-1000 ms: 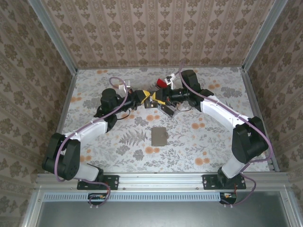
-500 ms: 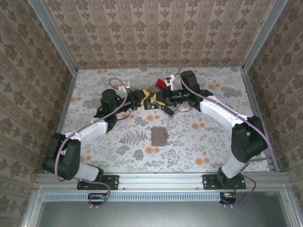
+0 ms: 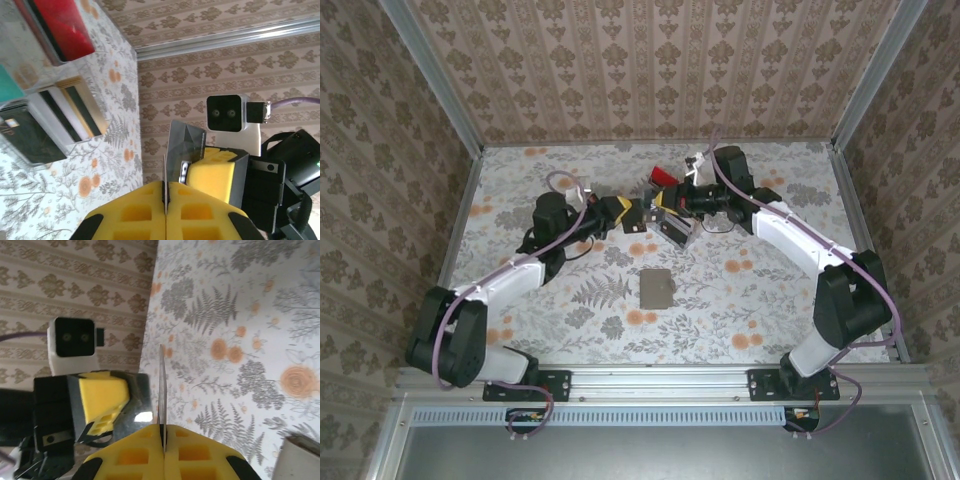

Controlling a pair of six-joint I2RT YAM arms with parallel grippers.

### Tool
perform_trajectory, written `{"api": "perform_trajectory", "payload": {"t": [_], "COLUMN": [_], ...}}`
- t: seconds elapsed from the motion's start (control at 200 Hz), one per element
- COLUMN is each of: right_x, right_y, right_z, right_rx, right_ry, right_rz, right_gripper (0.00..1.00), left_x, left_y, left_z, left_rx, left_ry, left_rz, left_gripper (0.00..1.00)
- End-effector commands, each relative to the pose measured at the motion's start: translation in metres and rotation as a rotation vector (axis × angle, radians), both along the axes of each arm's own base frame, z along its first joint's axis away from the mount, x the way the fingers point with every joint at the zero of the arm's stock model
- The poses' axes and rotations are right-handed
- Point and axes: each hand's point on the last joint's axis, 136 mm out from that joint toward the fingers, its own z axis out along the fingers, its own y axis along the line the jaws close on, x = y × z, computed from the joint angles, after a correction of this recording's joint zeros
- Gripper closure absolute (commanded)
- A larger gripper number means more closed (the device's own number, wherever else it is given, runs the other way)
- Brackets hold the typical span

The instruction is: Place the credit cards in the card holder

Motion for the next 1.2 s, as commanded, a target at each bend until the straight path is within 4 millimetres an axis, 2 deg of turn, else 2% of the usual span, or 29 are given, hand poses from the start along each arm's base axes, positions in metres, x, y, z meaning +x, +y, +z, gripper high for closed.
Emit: {"api": "perform_trajectory", "payload": {"t": [0.0, 0.045, 0.09, 0.165, 0.195, 0.28, 0.38, 0.455, 0.665, 0.825, 1.195], "right_x": [-0.004, -0.003, 0.001, 0.005, 0.002, 0.003, -0.001, 0.007, 0.021, 0.030, 0.035], "right_y": [-0.017, -0.022, -0.030, -0.042, -0.048, -0.056, -0.052, -0.052, -0.044, -0.051, -0.047], "right_z": [-0.009, -0.015, -0.029, -0.056, -0.071, -0.098, -0.117, -0.127, -0.141, -0.150, -0.166], "right_rx": [-0.134, -0.204, -0.307, -0.505, -0.596, -0.824, -0.992, -1.092, -1.174, -1.258, -1.271], "right_ry": [-0.053, -0.093, -0.121, -0.165, -0.155, -0.199, -0.272, -0.340, -0.439, -0.428, -0.424], "right_rz": [-0.007, 0.011, 0.020, 0.079, 0.114, 0.228, 0.381, 0.428, 0.518, 0.553, 0.597], "right_gripper": [0.96, 0.96, 0.96, 0.96, 0.96, 0.97, 0.97, 0.97, 0.97, 0.98, 0.96], "left_x": [-0.002, -0.005, -0.008, -0.013, -0.015, -0.018, -0.021, -0.023, -0.023, -0.024, -0.025], "left_y": [0.020, 0.030, 0.040, 0.050, 0.053, 0.057, 0.060, 0.061, 0.060, 0.060, 0.061], "left_z": [-0.012, -0.027, -0.040, -0.050, -0.050, -0.050, -0.048, -0.047, -0.045, -0.045, -0.048], "left_rx": [0.104, 0.166, 0.228, 0.292, 0.303, 0.325, 0.347, 0.354, 0.353, 0.350, 0.349], "left_ry": [0.011, 0.051, 0.091, 0.104, 0.102, 0.092, 0.079, 0.070, 0.060, 0.061, 0.066], "left_rz": [0.083, 0.118, 0.152, 0.175, 0.178, 0.183, 0.182, 0.182, 0.174, 0.172, 0.174], "left_gripper": [1.00, 1.00, 1.00, 1.00, 1.00, 1.00, 1.00, 1.00, 1.00, 1.00, 1.00]}}
